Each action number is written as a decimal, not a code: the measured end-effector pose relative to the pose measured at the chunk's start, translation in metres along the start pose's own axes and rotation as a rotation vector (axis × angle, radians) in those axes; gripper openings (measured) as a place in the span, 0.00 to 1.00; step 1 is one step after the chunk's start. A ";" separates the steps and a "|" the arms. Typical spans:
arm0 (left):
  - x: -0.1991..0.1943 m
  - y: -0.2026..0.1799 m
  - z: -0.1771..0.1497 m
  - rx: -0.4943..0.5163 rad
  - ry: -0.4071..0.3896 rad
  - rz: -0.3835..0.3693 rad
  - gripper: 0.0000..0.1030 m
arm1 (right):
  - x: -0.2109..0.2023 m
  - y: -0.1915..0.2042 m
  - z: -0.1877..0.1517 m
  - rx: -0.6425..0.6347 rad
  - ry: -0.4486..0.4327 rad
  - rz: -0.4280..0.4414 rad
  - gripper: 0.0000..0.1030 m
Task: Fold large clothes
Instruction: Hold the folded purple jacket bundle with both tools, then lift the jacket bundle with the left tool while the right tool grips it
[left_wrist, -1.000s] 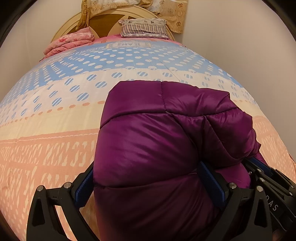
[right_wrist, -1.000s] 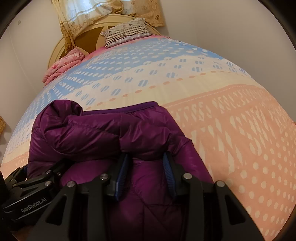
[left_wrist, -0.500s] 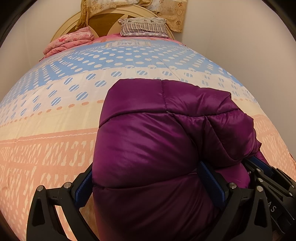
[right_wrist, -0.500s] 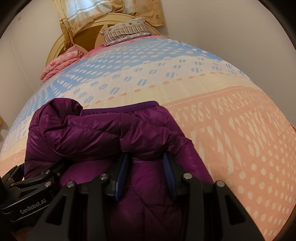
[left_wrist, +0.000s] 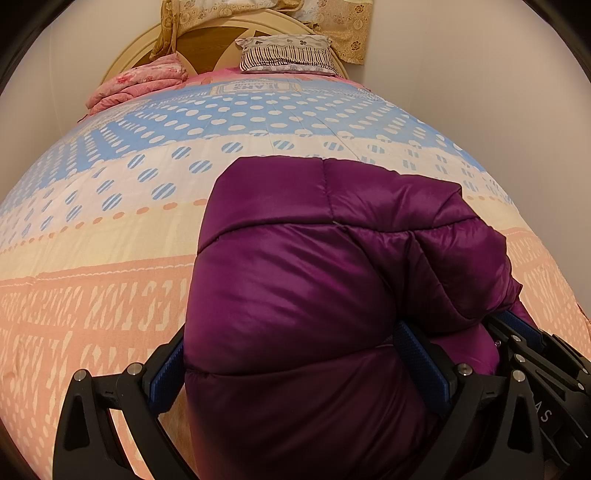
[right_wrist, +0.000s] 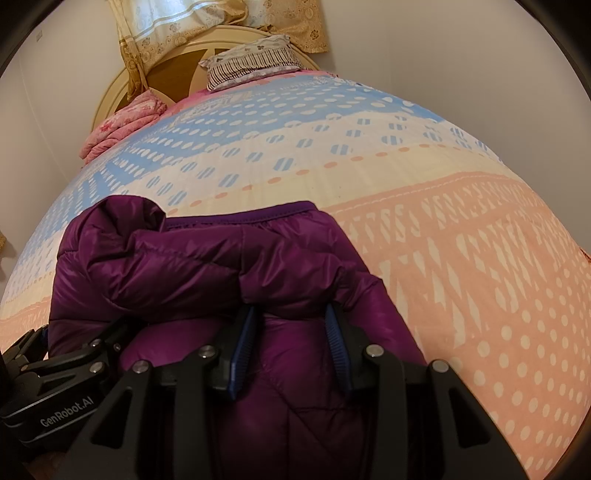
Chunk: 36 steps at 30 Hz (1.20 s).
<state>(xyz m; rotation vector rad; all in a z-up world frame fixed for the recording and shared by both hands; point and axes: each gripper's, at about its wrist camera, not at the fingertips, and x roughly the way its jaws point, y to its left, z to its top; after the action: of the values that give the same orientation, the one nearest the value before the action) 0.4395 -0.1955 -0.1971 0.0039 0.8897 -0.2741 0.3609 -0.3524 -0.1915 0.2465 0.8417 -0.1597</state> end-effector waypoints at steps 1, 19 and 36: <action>0.000 0.001 0.000 -0.001 0.001 -0.002 0.99 | 0.000 0.000 0.000 0.000 0.001 0.000 0.40; 0.001 0.001 -0.001 -0.003 0.006 -0.007 0.99 | 0.000 0.000 0.000 -0.002 0.002 -0.004 0.40; -0.060 0.037 -0.018 -0.062 -0.019 -0.211 0.99 | -0.062 -0.024 -0.006 0.014 -0.142 0.110 0.89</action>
<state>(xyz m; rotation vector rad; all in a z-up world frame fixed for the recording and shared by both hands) 0.3985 -0.1433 -0.1669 -0.1511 0.8801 -0.4424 0.3104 -0.3713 -0.1521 0.2905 0.6849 -0.0792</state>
